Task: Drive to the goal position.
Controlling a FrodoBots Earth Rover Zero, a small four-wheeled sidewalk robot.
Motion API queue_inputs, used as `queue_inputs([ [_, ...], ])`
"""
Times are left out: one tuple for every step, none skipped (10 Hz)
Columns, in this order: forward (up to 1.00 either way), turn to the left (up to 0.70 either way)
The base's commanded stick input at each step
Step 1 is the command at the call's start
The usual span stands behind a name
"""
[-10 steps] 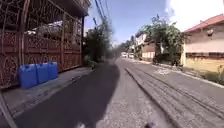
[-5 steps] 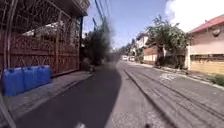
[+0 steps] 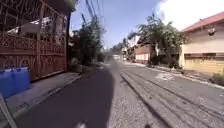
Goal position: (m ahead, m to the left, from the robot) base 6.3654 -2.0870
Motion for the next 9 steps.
queue_inputs([
  [0.92,0.00],
  [0.92,0.00],
  [0.92,0.00],
  [0.92,0.00],
  [0.92,0.00],
  [0.92,0.00],
  [0.92,0.00],
  [0.92,0.00],
  [0.92,0.00],
])
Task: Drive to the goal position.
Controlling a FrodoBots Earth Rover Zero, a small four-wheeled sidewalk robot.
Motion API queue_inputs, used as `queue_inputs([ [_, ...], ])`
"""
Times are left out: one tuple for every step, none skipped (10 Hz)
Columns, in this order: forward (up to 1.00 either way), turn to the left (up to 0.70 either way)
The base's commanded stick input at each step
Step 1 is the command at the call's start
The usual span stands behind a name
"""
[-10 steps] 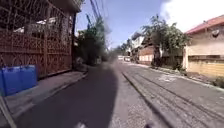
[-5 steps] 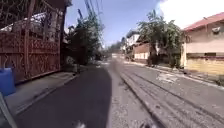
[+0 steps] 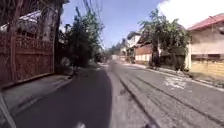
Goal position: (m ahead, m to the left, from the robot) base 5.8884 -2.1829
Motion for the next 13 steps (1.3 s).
queue_inputs([
  [0.92,0.00],
  [0.92,0.00],
  [0.92,0.00],
  [0.92,0.00],
  [0.92,0.00],
  [0.92,0.00],
  [0.92,0.00],
  [0.92,0.00],
  [0.92,0.00],
  [0.92,0.00],
  [0.92,0.00],
  [0.92,0.00],
  [0.92,0.00],
])
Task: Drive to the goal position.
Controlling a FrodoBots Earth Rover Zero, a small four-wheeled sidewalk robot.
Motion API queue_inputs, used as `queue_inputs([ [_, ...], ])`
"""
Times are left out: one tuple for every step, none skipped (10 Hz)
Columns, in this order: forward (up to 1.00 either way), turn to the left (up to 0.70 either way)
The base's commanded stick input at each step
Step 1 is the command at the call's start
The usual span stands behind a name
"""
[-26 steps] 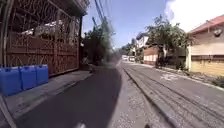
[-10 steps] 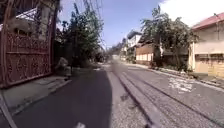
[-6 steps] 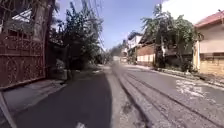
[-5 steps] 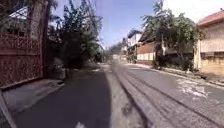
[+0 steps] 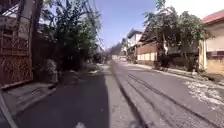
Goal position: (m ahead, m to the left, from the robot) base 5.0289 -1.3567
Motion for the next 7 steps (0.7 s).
queue_inputs([
  [0.92,0.00],
  [0.92,0.00],
  [0.92,0.00],
  [0.92,-0.09],
  [0.92,-0.01],
  [0.92,0.00],
  [0.92,0.00],
])
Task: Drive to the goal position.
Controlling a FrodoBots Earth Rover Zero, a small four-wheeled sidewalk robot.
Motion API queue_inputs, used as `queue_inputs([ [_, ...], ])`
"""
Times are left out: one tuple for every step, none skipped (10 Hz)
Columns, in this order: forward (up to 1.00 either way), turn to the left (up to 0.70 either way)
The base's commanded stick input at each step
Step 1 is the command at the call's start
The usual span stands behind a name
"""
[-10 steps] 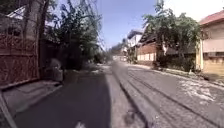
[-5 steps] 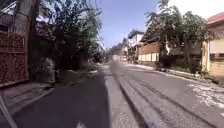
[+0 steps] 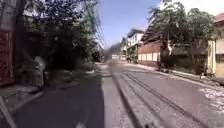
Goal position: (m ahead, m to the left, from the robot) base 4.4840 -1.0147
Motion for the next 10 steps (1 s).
queue_inputs([
  [0.92,0.00],
  [0.92,0.00],
  [0.92,0.00],
  [0.92,0.00],
  [0.92,0.00],
  [0.92,0.00],
  [0.92,0.00],
  [0.92,0.00],
  [0.92,0.00],
  [0.92,0.00],
])
